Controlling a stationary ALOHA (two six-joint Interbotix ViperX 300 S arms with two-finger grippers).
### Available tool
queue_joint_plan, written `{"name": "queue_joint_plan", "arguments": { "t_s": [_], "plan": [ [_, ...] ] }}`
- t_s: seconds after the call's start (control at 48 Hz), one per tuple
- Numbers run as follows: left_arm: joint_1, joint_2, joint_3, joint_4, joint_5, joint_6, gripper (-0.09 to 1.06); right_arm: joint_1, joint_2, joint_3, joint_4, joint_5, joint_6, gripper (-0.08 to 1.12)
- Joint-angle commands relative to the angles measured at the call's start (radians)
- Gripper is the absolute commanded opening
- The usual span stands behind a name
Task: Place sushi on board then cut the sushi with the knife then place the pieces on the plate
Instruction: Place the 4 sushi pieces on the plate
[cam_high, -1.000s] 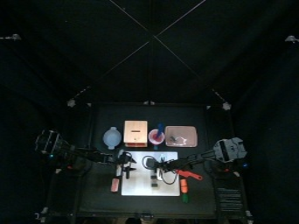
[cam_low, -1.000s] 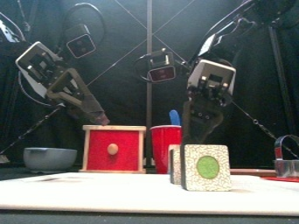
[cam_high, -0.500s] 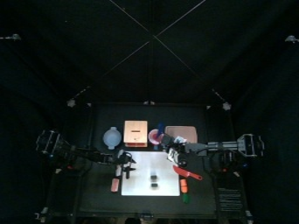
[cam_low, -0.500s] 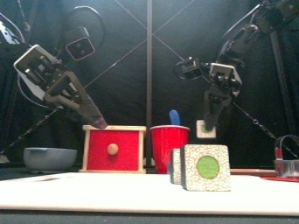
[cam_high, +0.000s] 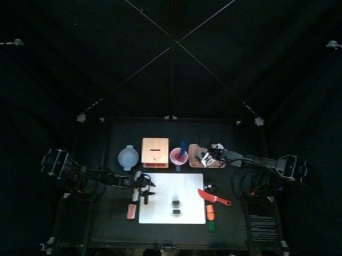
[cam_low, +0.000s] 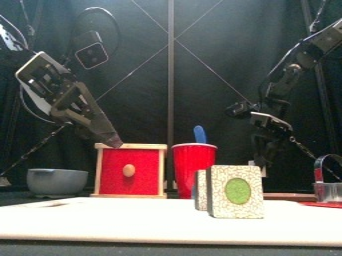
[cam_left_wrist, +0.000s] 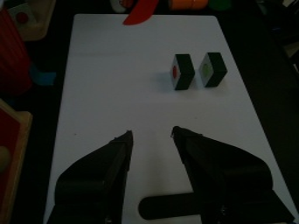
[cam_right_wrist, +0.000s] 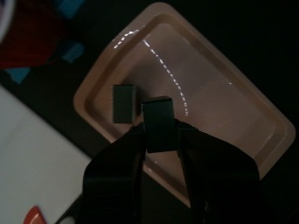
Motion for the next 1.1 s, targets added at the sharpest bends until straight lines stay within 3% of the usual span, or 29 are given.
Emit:
{"name": "queue_joint_plan", "arguments": {
  "t_s": [0.021, 0.375, 0.625, 0.875, 1.104],
  "plan": [
    [0.000, -0.005, -0.009, 0.000, -0.008, 0.002, 0.80, -0.041, -0.006, 0.017, 0.015, -0.057, -0.003, 0.57],
    [0.000, -0.005, -0.012, -0.002, -0.008, 0.000, 0.80, -0.081, 0.006, 0.091, 0.089, -0.137, -0.005, 0.81],
    [-0.002, -0.005, -0.011, -0.002, -0.008, 0.000, 0.80, -0.058, -0.071, 0.074, 0.100, -0.120, -0.006, 0.84],
    [-0.002, -0.005, -0.011, -0.002, -0.008, 0.000, 0.80, 0.179, -0.132, -0.015, 0.100, -0.103, -0.005, 0.84],
    [-0.002, -0.005, -0.008, 0.000, -0.008, 0.003, 0.80, 0.434, 0.002, -0.117, 0.087, -0.115, -0.006, 0.84]
  ]
}}
